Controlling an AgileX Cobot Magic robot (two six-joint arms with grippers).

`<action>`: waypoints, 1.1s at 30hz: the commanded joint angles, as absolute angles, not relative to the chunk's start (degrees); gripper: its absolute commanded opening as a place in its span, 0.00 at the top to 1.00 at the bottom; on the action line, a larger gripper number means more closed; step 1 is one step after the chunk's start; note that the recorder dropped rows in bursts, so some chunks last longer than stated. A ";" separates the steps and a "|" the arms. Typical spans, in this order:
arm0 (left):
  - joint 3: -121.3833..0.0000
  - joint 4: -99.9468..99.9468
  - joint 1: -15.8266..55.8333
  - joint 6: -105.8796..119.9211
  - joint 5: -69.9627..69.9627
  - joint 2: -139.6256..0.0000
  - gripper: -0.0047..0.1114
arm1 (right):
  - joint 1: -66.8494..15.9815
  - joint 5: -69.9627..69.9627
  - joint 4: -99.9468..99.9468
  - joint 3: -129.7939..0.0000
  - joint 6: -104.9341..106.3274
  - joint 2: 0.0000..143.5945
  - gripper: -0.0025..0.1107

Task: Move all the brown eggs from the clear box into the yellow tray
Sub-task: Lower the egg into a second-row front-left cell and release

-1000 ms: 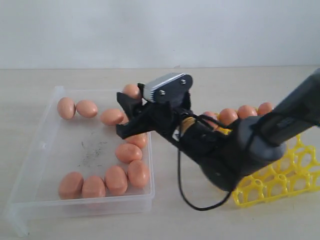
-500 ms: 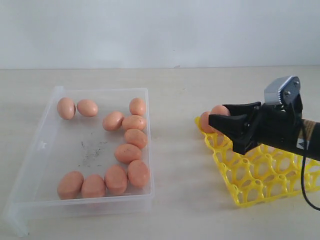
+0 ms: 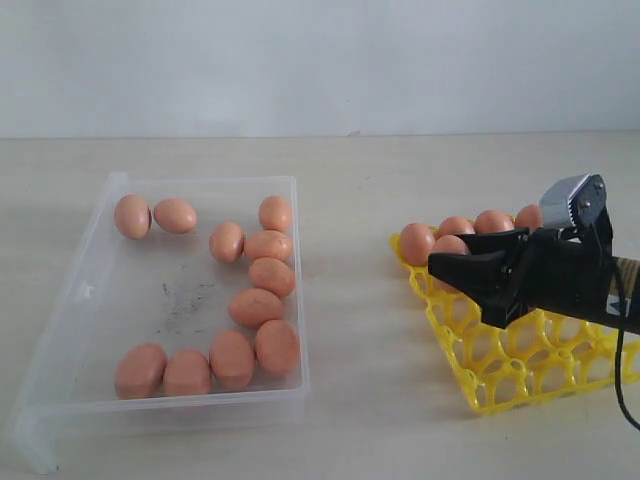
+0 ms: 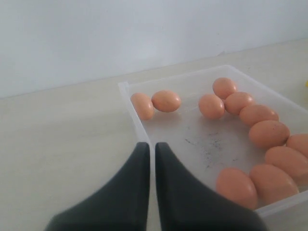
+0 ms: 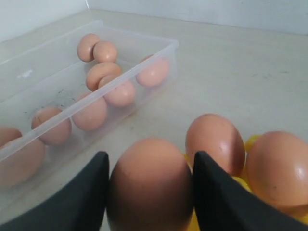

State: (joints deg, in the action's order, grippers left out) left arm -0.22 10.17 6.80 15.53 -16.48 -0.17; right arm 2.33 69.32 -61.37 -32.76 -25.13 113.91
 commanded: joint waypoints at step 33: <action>0.00 10.09 7.14 15.54 -16.34 0.00 0.93 | -2.51 56.49 -55.73 -37.32 -15.95 116.05 0.98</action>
